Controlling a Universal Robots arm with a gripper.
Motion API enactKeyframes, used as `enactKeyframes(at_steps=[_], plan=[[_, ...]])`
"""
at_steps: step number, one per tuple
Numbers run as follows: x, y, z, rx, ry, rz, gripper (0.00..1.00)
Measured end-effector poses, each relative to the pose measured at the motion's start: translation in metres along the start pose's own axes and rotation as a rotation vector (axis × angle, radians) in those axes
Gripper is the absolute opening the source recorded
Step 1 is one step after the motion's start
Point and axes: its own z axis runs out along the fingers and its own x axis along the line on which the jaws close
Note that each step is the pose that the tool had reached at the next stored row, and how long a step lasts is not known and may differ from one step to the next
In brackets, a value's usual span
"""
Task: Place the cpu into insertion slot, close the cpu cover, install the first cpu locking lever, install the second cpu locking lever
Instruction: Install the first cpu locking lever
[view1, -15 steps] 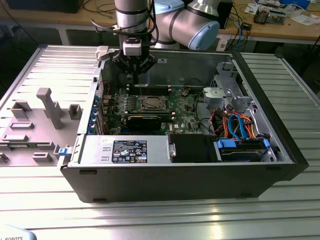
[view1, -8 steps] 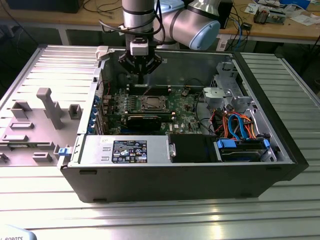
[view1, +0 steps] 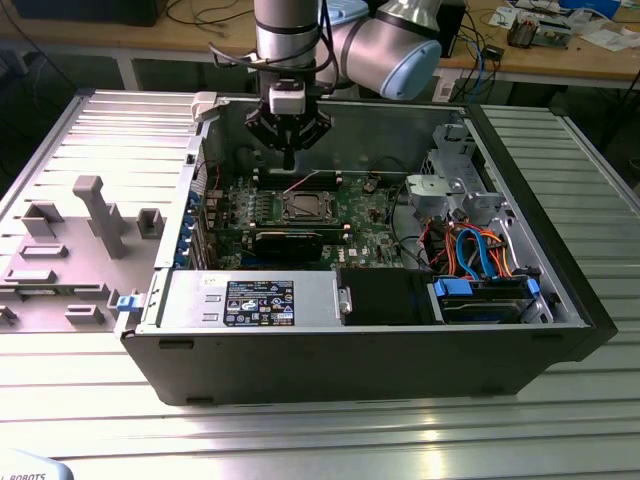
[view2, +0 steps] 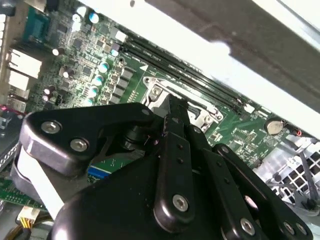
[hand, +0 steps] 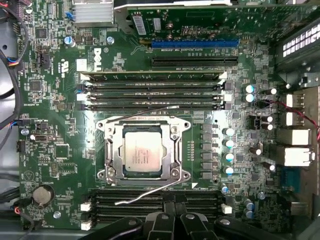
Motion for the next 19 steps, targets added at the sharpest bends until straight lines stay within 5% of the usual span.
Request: enactKeyframes(at_steps=[19], plan=[[0.0041, 0.0, 0.0066, 0.0036, 0.0043, 0.006, 0.11]])
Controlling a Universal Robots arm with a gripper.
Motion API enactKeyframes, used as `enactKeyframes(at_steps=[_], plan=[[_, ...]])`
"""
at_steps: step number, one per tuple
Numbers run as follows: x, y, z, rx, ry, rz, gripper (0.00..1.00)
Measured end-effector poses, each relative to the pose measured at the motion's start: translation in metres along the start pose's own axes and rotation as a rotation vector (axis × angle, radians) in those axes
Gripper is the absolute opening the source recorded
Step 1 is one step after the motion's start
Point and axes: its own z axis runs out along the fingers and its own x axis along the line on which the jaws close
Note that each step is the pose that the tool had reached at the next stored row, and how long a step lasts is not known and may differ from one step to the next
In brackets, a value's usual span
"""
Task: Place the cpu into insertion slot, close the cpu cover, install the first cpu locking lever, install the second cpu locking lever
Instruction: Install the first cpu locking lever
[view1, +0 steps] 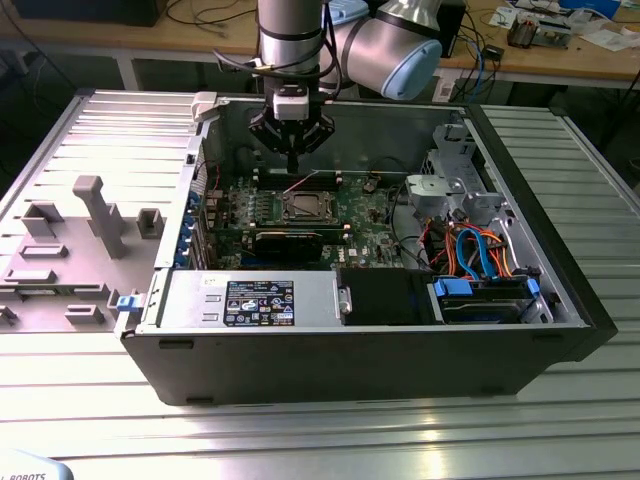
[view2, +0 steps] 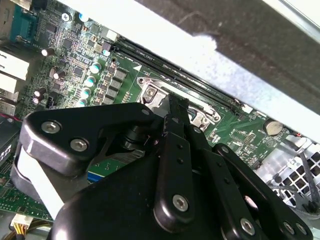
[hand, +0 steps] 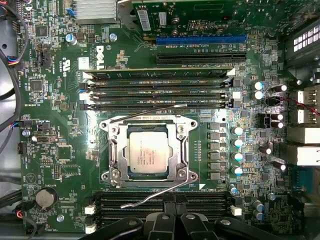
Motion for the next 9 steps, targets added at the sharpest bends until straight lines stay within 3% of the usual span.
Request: enactKeyframes(at_steps=[3, 4, 9], plan=[[0.0, 0.0, 0.0002, 0.0, 0.0, 0.0, 0.11], [0.0009, 0.0003, 0.0009, 0.0104, 0.0001, 0.0, 0.11], [0.0082, -0.0004, 0.0078, 0.0103, -0.0002, -0.012, 0.11]])
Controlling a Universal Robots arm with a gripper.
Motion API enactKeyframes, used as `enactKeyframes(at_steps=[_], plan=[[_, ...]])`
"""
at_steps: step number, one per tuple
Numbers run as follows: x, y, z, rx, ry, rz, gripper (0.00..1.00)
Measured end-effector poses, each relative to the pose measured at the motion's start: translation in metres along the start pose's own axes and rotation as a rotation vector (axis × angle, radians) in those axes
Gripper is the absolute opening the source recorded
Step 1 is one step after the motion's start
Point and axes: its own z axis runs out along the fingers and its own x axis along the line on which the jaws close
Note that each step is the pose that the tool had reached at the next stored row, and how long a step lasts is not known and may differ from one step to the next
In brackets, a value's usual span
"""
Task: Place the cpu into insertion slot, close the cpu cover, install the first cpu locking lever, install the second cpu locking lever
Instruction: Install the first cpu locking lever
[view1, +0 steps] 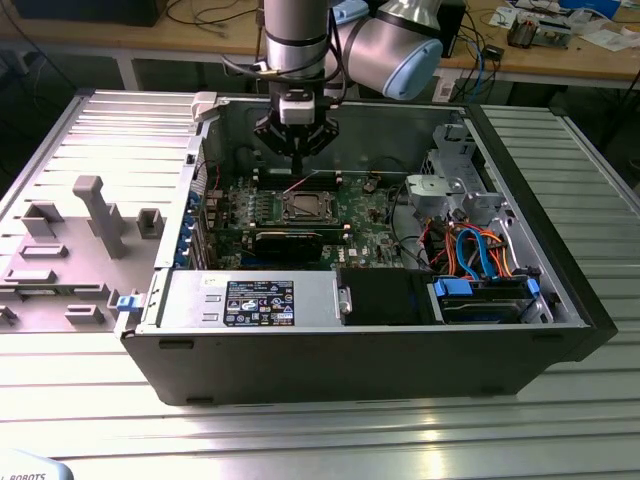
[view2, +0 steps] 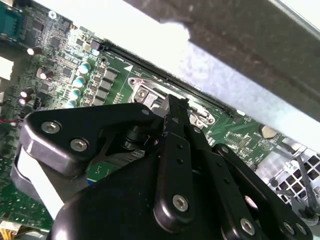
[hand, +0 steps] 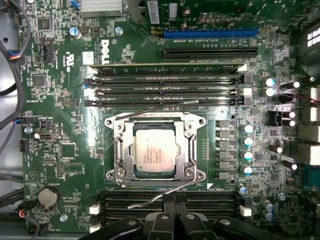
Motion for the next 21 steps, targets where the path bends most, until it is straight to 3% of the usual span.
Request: enactKeyframes(at_steps=[4, 5, 7, 21], plan=[[0.0012, -0.0003, 0.0028, -0.001, 0.0002, -0.003, 0.11], [0.0015, -0.0005, 0.0035, -0.0076, 0.0005, -0.003, 0.11], [0.0025, -0.0008, 0.0042, -0.0127, 0.0009, -0.004, 0.11], [0.0095, -0.0039, 0.0104, -0.0155, 0.0016, -0.003, 0.11]])
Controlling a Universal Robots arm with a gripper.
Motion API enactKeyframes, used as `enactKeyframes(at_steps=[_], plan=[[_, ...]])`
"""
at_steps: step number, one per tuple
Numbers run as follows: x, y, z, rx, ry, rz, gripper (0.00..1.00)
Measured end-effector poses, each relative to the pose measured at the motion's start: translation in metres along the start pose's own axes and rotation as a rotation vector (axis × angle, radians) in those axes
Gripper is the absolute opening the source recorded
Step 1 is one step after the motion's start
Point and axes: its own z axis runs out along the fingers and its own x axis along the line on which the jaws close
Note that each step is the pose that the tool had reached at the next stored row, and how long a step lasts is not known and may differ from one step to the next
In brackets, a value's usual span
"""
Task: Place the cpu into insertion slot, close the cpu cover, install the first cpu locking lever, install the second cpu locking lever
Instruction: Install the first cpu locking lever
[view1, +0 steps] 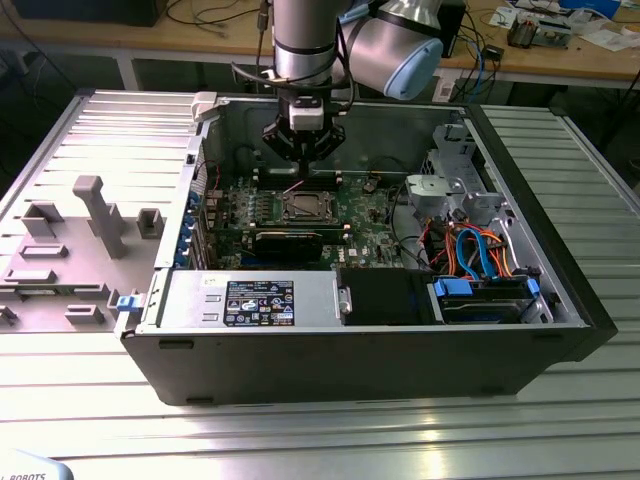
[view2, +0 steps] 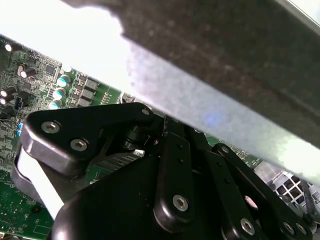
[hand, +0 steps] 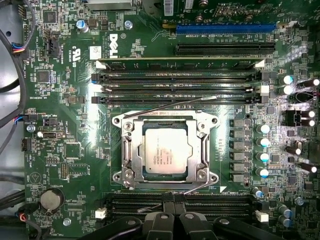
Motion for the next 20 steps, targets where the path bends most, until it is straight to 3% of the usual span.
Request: enactKeyframes(at_steps=[10, 12, 18, 20], plan=[[0.0002, -0.0001, -0.0001, 0.0001, 0.0001, 0.0, 0.11], [0.0004, -0.0001, -0.005, 0.0001, 0.0001, 0.0, 0.11], [0.0013, -0.0005, -0.0314, -0.0002, 0.0001, 0.0, 0.11], [0.0015, -0.0006, -0.0361, -0.0004, 0.0001, 0.0, 0.11]])
